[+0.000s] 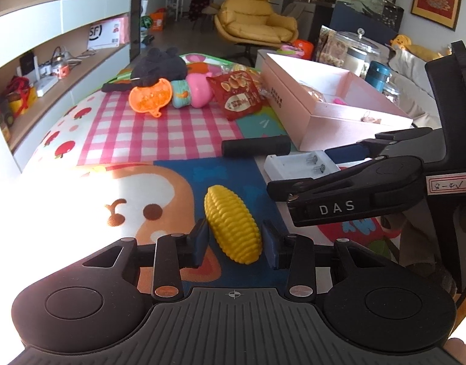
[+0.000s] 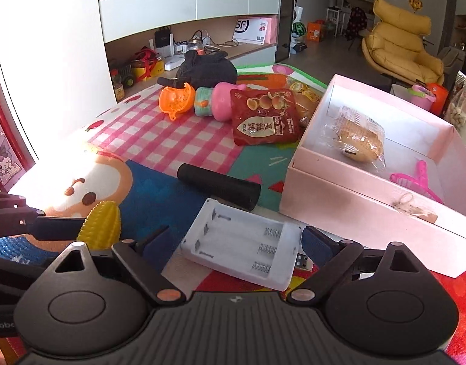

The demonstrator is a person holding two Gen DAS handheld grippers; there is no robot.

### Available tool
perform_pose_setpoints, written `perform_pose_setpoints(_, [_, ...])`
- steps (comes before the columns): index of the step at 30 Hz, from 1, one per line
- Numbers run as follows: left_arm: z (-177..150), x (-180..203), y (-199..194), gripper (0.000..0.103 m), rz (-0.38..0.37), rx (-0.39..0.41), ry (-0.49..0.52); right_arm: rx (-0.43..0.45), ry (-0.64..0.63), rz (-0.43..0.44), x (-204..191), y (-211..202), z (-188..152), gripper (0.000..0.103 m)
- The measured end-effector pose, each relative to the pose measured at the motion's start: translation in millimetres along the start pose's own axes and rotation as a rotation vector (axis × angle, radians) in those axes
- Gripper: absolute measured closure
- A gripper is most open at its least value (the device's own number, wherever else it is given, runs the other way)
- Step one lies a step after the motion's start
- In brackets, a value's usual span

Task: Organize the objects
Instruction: 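Place the corn toy in the box with the left gripper while the right gripper places the charger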

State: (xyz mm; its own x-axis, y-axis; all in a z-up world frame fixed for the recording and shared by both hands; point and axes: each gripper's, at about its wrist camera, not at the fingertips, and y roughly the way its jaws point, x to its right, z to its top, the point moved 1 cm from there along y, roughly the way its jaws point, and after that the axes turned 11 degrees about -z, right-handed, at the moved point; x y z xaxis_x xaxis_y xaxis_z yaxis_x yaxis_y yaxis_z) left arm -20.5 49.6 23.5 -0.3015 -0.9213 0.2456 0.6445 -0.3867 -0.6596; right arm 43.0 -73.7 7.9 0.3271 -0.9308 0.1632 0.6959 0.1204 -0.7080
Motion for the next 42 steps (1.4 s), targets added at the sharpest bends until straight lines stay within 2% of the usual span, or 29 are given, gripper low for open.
perform_pose_setpoints(3, [-2,2,-1,0.061,-0.002,-0.005,0.007,0.001,-0.019,-0.013,-3,-6,-3,0.018])
perform_pose_setpoints(8, [-3,9,-2,0.061,-0.006,-0.013,0.019,0.056,-0.055,-0.036,1,-30,-14,0.018])
perform_pose_setpoints(16, [1,34,-6,0.065,-0.057,-0.004,0.051,0.098,-0.017,-0.070,40,-76,-41,0.018])
perform_pose_setpoints(22, [22,72,-6,0.065,-0.083,0.024,0.137,0.138,0.019,-0.103,66,-101,-68,0.018])
perform_pose_setpoints(26, [54,101,-4,0.065,-0.074,0.083,0.216,0.178,0.049,-0.112,81,-108,-80,0.018])
perform_pose_setpoints(28, [75,114,3,0.065,-0.064,0.133,0.237,0.196,0.070,-0.116,88,-109,-83,0.018])
perform_pose_setpoints(32, [114,124,37,0.064,-0.079,0.242,0.205,0.210,0.120,-0.108,100,-104,-85,0.018])
perform_pose_setpoints(34, [126,125,66,0.062,-0.082,0.225,0.216,0.212,0.135,-0.100,104,-102,-84,0.018])
perform_pose_setpoints(37, [131,119,105,0.062,-0.039,0.169,0.210,0.230,0.147,-0.103,110,-102,-80,0.018])
perform_pose_setpoints(38, [130,115,109,0.062,-0.034,0.166,0.194,0.236,0.153,-0.107,112,-102,-78,0.018])
perform_pose_setpoints(42, [117,99,96,0.063,-0.092,0.201,0.139,0.260,0.181,-0.120,128,-105,-69,0.018])
